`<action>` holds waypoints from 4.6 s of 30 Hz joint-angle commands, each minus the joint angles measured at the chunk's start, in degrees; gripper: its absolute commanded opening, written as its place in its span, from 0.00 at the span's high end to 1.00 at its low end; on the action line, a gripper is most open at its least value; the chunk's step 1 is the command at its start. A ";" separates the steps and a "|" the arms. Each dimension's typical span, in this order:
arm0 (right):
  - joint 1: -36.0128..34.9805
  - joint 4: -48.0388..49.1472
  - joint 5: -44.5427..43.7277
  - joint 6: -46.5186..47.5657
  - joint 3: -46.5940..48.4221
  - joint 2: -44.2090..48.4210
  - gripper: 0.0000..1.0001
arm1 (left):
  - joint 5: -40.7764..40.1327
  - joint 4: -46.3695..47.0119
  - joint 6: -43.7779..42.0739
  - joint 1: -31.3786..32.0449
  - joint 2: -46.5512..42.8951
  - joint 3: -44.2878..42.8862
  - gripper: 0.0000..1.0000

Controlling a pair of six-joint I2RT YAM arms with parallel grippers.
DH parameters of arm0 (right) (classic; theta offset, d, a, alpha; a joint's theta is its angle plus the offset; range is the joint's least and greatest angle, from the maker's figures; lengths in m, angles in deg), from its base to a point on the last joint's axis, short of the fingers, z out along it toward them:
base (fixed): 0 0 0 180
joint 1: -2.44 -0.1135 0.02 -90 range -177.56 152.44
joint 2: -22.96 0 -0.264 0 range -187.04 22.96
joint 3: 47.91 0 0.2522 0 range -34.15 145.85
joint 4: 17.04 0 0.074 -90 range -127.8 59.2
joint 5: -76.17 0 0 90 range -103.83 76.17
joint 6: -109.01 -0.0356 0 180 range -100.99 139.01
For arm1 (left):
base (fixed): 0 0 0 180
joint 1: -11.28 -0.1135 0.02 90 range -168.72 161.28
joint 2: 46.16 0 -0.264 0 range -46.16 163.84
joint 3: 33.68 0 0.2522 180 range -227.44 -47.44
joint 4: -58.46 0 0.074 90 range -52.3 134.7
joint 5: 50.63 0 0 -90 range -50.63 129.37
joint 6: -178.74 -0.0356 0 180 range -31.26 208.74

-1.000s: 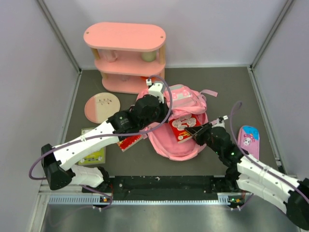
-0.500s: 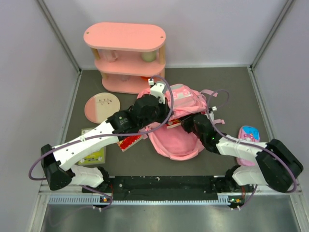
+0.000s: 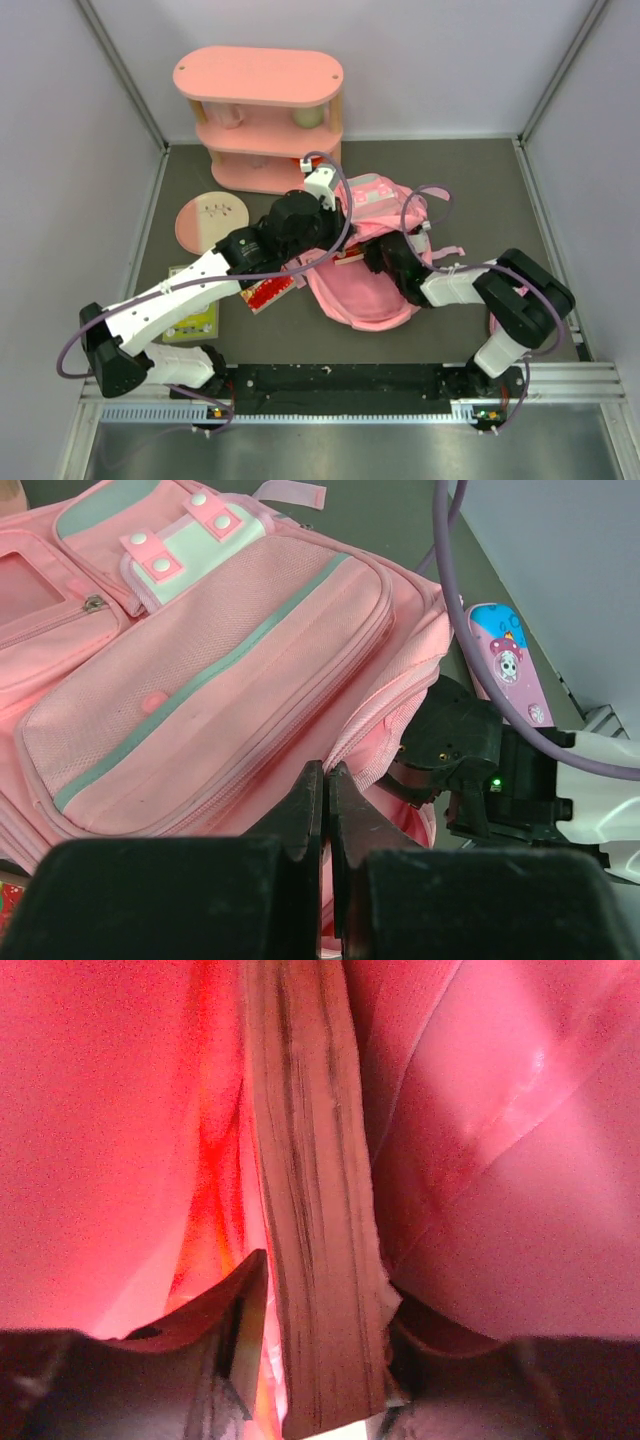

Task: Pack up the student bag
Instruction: Place the book in the student bag, then pick up the book from the center of the board.

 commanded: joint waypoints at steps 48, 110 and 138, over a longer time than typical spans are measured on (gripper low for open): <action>-0.93 -54.49 0.64 22.90 -15.08 80.22 0.16 | 12.38 10.63 2.85 -4.01 0.09 6.15 1.00; 18.23 -37.70 56.16 33.29 6.46 60.31 0.12 | -16.26 -3.33 12.42 -4.28 -23.36 21.36 0.01; -10.33 -43.19 33.33 50.06 45.21 -7.53 0.32 | 0.59 -13.81 16.73 -36.53 -29.80 39.90 0.01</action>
